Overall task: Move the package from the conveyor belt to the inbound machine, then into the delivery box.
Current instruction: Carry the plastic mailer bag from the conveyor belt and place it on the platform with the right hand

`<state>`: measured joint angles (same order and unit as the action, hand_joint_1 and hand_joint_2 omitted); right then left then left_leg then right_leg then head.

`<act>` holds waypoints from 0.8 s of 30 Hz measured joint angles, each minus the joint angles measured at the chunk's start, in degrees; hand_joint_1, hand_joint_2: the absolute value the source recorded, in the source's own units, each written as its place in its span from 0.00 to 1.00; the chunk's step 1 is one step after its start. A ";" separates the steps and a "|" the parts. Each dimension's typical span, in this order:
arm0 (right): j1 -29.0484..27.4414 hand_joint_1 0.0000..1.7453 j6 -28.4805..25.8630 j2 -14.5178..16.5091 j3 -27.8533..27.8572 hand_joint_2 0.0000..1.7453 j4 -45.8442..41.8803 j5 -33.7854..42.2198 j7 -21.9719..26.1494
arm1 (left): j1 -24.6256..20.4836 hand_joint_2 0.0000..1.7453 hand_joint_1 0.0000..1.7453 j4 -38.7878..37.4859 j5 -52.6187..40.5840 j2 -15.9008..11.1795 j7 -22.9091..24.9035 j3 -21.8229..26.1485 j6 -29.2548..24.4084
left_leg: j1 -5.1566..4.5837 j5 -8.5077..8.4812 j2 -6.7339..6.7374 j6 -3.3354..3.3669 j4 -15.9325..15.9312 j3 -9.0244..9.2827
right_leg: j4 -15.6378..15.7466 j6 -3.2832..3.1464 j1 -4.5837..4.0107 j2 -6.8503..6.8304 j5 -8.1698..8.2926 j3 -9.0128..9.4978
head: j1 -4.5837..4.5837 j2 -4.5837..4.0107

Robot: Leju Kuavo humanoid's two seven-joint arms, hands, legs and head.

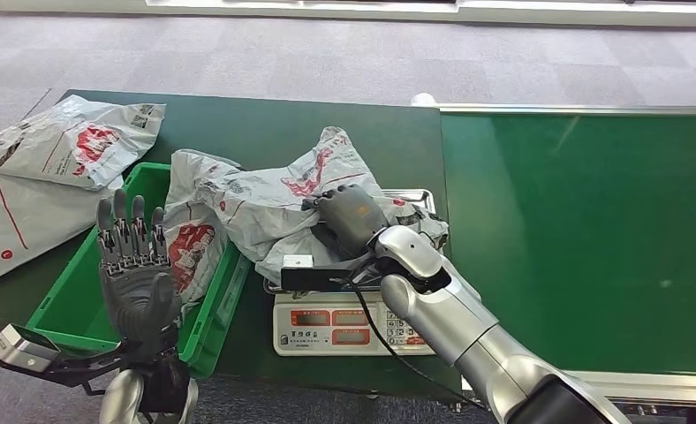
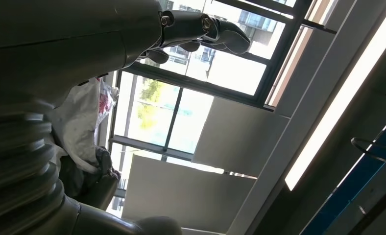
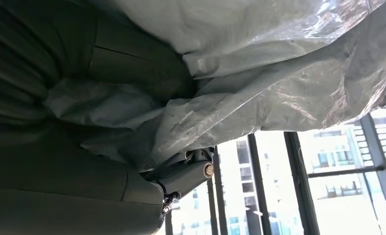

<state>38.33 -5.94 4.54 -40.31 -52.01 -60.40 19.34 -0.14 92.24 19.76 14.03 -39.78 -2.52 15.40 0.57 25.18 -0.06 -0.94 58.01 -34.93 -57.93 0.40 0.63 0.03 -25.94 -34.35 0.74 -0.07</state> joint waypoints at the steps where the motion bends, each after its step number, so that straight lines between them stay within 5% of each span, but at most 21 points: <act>1: 0.01 1.00 0.12 0.51 -0.39 1.00 0.61 0.14 -0.01 | 0.03 1.00 0.00 -0.01 0.02 -0.03 -0.02 -0.01 -0.25 | 0.00 0.00 0.00 0.00 0.00 0.00 | 0.00 0.01 0.01 0.01 0.00 0.00 | 0.00 0.00; 2: 0.00 0.75 0.19 1.05 -0.72 1.00 1.19 0.20 -0.10 | 0.05 1.00 0.00 0.02 0.02 -0.04 -0.02 -0.01 -0.54 | -0.01 0.00 0.01 0.00 0.01 0.00 | 0.00 0.01 0.00 0.01 0.01 0.00 | 0.00 0.00; 5: 0.07 0.00 0.24 2.65 -1.45 0.25 2.58 0.28 -0.48 | 0.13 1.00 0.00 0.25 0.02 -0.09 0.01 -0.01 -1.22 | -0.02 0.00 0.00 0.00 0.01 0.00 | 0.00 0.01 -0.02 0.00 0.01 0.00 | 0.00 0.00; 6: 0.18 0.00 0.23 3.08 -1.55 0.00 2.91 0.35 -0.61 | 0.18 1.00 0.00 0.37 0.02 -0.11 0.03 0.00 -1.40 | -0.02 0.00 0.00 -0.01 0.01 0.00 | 0.00 0.01 -0.03 0.00 0.01 0.00 | 0.00 0.00; 14: 2.02 0.00 -7.79 3.68 0.98 0.00 -1.90 4.04 -3.92 | 1.79 1.00 0.00 2.68 -0.13 -0.23 0.16 0.25 -2.35 | -0.02 -0.02 0.01 -0.03 0.02 0.02 | 0.00 0.00 -0.06 0.00 0.02 -0.04 | 0.00 0.00; 19: 1.10 0.00 0.21 1.50 11.43 0.00 -19.28 24.55 3.85 | 3.22 1.00 0.00 3.65 -0.61 -0.26 -0.04 0.86 -1.54 | -0.02 0.00 -0.13 -0.01 0.03 -0.03 | 0.01 0.01 0.00 -0.10 0.01 -0.04 | 0.00 0.00; 24: -1.88 0.00 3.43 0.38 19.04 0.00 -30.67 28.55 7.53 | 3.31 1.00 0.00 3.67 -0.78 -0.30 -0.26 1.15 -0.64 | -0.06 0.04 -0.13 -0.01 0.03 -0.02 | 0.04 0.02 0.01 -0.08 0.01 -0.04 | 0.00 0.00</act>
<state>36.44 -2.51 4.91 -21.26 -82.68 -31.84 26.86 3.18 95.91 18.98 13.73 -40.04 -1.37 14.75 0.51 25.22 -0.19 -0.95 58.04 -34.95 -57.89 0.42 0.64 -0.05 -25.93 -34.40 0.74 -0.07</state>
